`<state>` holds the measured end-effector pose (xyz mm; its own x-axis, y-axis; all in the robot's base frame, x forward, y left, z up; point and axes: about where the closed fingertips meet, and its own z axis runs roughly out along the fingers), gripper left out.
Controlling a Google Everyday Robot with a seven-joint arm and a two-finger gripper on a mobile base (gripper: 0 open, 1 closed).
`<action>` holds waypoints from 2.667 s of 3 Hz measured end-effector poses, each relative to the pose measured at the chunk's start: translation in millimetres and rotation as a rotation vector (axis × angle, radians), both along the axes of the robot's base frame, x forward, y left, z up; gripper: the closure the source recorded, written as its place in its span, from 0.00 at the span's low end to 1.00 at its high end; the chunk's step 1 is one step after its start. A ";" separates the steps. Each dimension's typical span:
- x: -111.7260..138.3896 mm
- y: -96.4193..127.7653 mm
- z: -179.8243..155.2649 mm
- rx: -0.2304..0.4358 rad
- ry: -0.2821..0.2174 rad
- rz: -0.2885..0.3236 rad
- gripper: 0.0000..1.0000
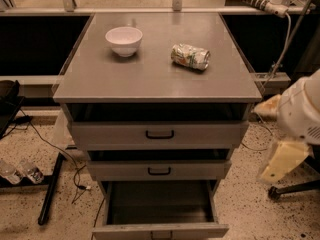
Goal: Close bottom drawer
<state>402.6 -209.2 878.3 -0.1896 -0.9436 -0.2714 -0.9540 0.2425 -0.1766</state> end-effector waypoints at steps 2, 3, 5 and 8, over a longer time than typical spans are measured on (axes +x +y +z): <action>-20.0 -5.7 -82.6 0.015 0.031 0.020 0.65; -19.6 -5.5 -81.1 0.015 0.031 0.020 0.88; -8.0 12.1 -196.7 0.116 0.164 -0.064 1.00; 25.6 18.6 -304.2 0.205 0.005 -0.075 1.00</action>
Offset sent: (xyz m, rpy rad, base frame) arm -0.0135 -0.0041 -0.0594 0.0172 0.0240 0.0189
